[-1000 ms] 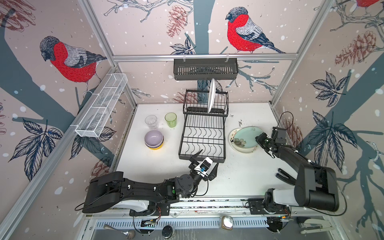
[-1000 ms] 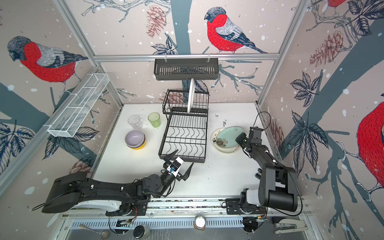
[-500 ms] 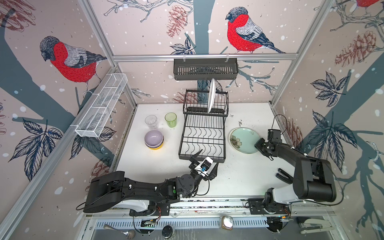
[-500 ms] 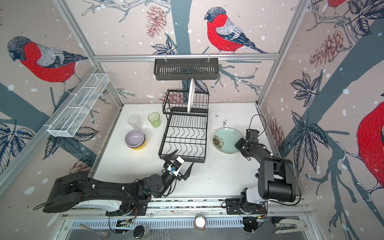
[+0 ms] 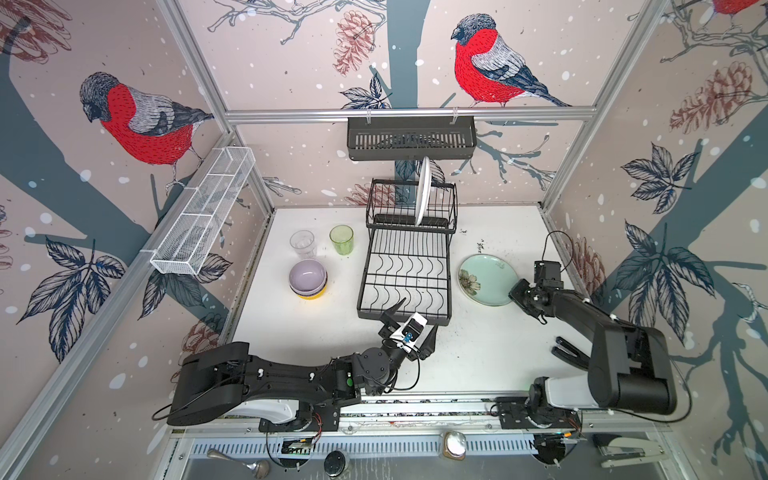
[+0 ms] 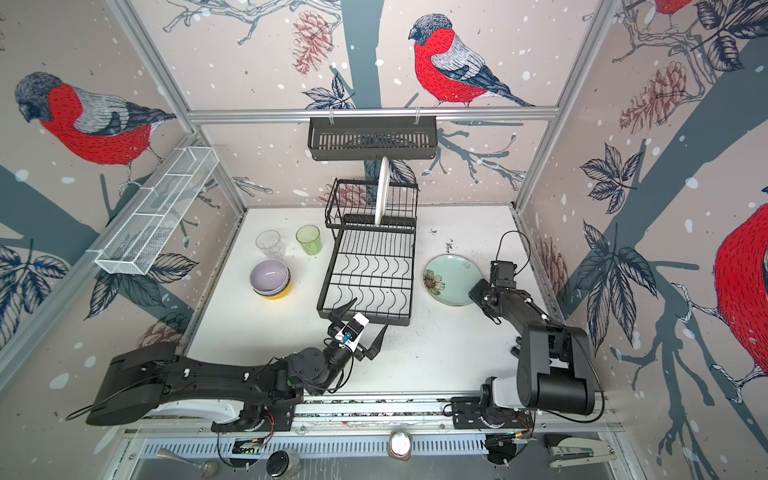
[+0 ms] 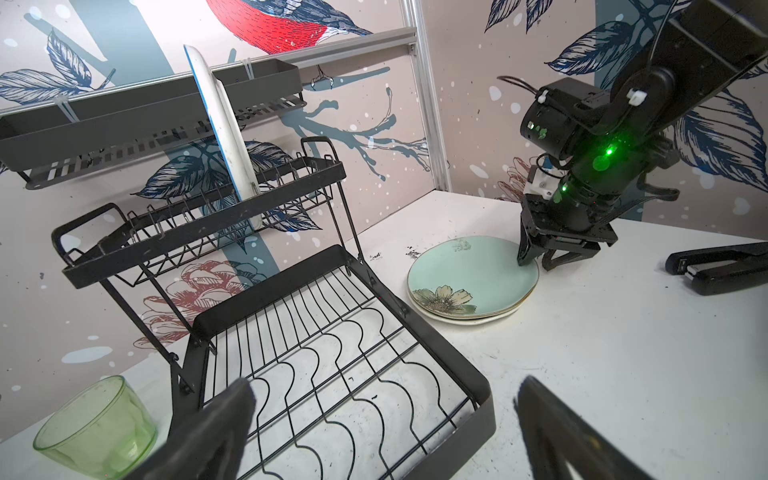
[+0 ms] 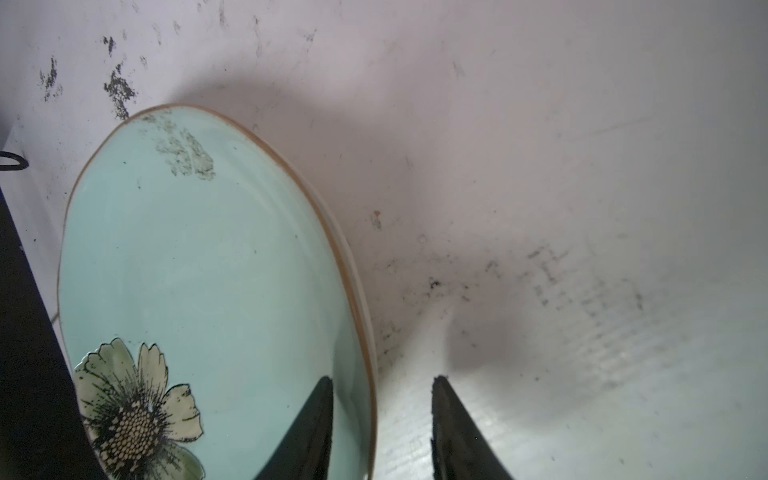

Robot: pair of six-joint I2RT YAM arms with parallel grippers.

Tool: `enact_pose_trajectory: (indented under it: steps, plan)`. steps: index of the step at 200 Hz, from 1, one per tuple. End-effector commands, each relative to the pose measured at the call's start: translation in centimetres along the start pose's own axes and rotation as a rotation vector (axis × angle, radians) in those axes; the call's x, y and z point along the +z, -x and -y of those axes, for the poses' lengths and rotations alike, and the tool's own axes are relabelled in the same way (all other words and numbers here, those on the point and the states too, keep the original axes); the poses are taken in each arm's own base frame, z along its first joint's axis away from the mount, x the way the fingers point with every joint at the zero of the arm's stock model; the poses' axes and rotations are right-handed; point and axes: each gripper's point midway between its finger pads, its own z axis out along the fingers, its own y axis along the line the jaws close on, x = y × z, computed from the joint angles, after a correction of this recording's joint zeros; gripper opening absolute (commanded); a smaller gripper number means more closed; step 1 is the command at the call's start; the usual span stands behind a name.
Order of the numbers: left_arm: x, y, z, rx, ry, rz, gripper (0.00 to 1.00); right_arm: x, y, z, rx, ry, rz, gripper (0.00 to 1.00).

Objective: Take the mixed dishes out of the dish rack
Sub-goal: 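Open the right gripper and lift it off the stacked plates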

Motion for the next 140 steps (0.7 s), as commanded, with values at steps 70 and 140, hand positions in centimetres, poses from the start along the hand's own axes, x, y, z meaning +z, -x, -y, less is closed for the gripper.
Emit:
enact_pose_trajectory:
  steps: [70,140]
  plan:
    - [0.1,0.3,-0.7,-0.037,0.041,0.002,0.98,-5.6,1.3,-3.6,-0.077,0.108,0.111,0.75]
    - [0.1,0.4,-0.9,-0.132,-0.005,0.008,0.98,-12.4,2.0,-9.7,-0.178,0.407,0.227,0.85]
